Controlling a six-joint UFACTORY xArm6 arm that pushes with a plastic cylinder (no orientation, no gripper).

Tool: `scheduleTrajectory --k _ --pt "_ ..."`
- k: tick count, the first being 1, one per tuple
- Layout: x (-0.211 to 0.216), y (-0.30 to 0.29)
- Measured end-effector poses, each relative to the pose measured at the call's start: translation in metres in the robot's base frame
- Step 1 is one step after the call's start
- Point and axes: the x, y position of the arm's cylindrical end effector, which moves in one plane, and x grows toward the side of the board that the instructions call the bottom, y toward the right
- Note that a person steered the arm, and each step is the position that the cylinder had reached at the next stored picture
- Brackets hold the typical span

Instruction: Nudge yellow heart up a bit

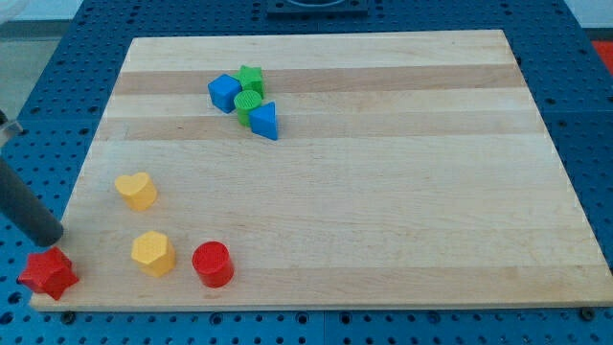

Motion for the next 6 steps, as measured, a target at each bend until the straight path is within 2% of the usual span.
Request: scheduleTrajectory --k 4,6 --pt "0.015 0.015" --pt "-0.003 0.033"
